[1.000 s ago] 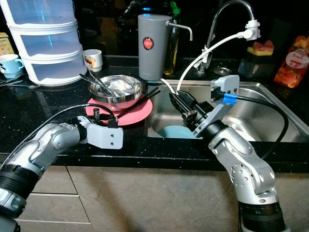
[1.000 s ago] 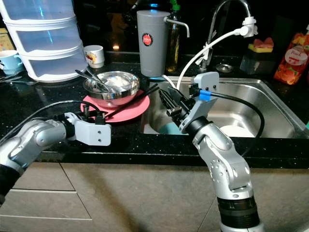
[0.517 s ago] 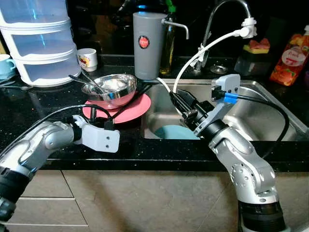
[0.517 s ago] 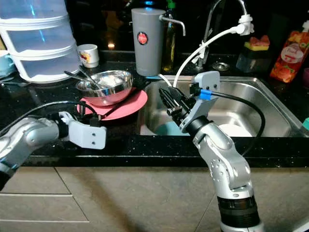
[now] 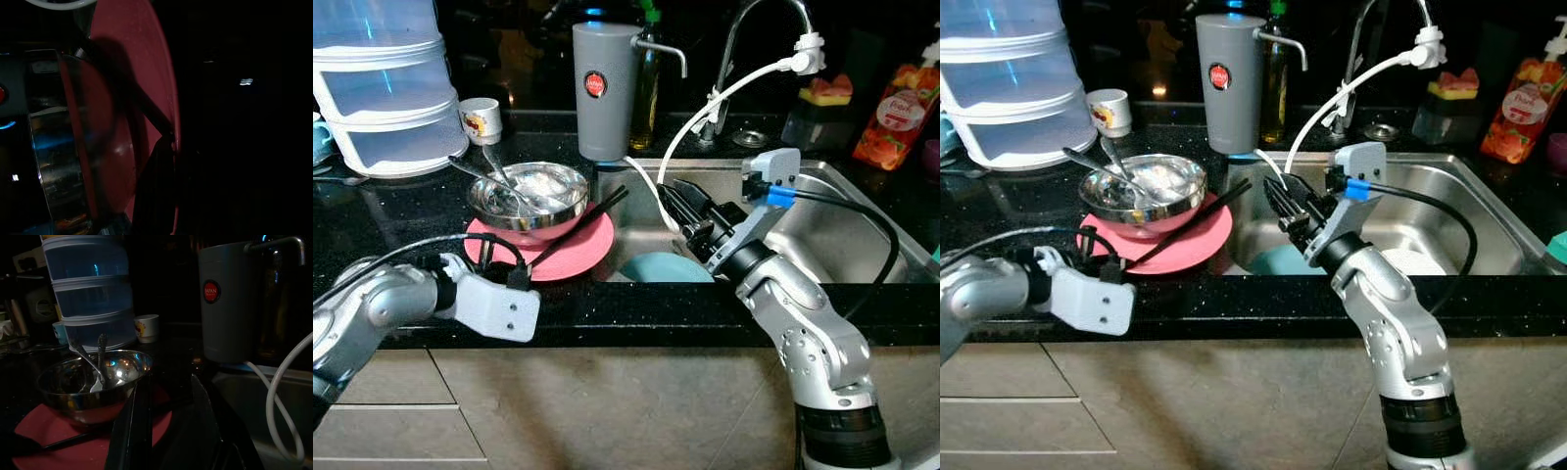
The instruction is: Kitchen organization
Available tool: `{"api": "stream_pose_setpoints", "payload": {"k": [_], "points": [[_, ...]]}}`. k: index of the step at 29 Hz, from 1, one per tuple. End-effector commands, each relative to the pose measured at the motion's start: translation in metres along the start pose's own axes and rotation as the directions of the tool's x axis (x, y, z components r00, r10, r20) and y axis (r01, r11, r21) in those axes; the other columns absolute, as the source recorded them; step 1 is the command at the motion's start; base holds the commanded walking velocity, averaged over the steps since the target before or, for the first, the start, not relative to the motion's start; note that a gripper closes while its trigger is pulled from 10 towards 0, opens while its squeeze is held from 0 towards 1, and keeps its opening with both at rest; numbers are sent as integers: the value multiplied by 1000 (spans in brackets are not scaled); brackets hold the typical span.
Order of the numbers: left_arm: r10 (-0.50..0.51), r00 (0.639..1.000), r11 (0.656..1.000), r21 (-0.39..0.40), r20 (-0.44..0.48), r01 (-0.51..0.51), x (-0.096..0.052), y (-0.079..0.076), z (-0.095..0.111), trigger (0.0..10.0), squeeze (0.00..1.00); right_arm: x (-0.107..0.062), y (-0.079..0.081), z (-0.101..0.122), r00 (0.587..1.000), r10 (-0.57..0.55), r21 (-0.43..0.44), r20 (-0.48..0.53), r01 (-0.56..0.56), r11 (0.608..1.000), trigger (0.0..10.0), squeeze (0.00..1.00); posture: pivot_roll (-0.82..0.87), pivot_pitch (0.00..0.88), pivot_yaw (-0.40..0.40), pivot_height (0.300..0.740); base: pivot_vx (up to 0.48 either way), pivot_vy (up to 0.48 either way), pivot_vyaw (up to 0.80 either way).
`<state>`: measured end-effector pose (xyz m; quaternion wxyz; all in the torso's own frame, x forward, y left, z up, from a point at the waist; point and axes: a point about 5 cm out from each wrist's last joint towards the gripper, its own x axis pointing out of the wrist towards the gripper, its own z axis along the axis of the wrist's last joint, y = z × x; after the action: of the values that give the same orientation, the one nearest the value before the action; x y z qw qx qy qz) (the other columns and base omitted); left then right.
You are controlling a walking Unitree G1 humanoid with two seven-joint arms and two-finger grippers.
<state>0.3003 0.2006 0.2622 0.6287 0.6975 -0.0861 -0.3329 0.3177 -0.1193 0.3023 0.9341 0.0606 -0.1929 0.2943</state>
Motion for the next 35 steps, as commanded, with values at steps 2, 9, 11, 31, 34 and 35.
{"api": "stream_pose_setpoints", "payload": {"k": [2, 9, 11, 31, 34, 35], "points": [[-117, 993, 993, -31, -13, 117, -1, -18, 0, 10000, 0, 0, 0, 0, 1000, 0, -11, 4, 0, 1000, 10000, 0, 153, 171, -47, 740, 0, 0, 0], [-110, 994, 993, -52, 0, 110, -8, -13, 12, 10000, 0, 1, -1, 0, 1000, 4, -14, 3, -4, 1000, 10000, 0, 153, 165, -54, 740, 0, 0, 0], [-101, 995, 993, -57, 14, 102, -9, -8, 18, 10000, 0, 1, -1, 0, 1000, 6, -13, 4, -6, 1000, 10000, 0, 153, 165, -54, 740, 0, 0, 0], [-39, 977, 944, -313, 212, 106, -20, 14, 48, 10000, 0, -2, 1, -4, 997, 63, -36, -45, -65, 997, 10000, 0, 149, 159, -52, 740, 0, 0, 0], [30, 970, 917, -394, 240, 69, -22, 28, 49, 10000, 0, -11, 7, -17, 973, 156, -72, -171, -171, 983, 10000, 0, 144, 158, -53, 740, 0, 0, 0], [57, 972, 907, -418, 230, 45, -22, 33, 47, 10000, 0, -12, 7, -19, 969, 161, -75, -189, -178, 981, 10000, 0, 139, 159, -55, 740, 0, 0, 0]]}}
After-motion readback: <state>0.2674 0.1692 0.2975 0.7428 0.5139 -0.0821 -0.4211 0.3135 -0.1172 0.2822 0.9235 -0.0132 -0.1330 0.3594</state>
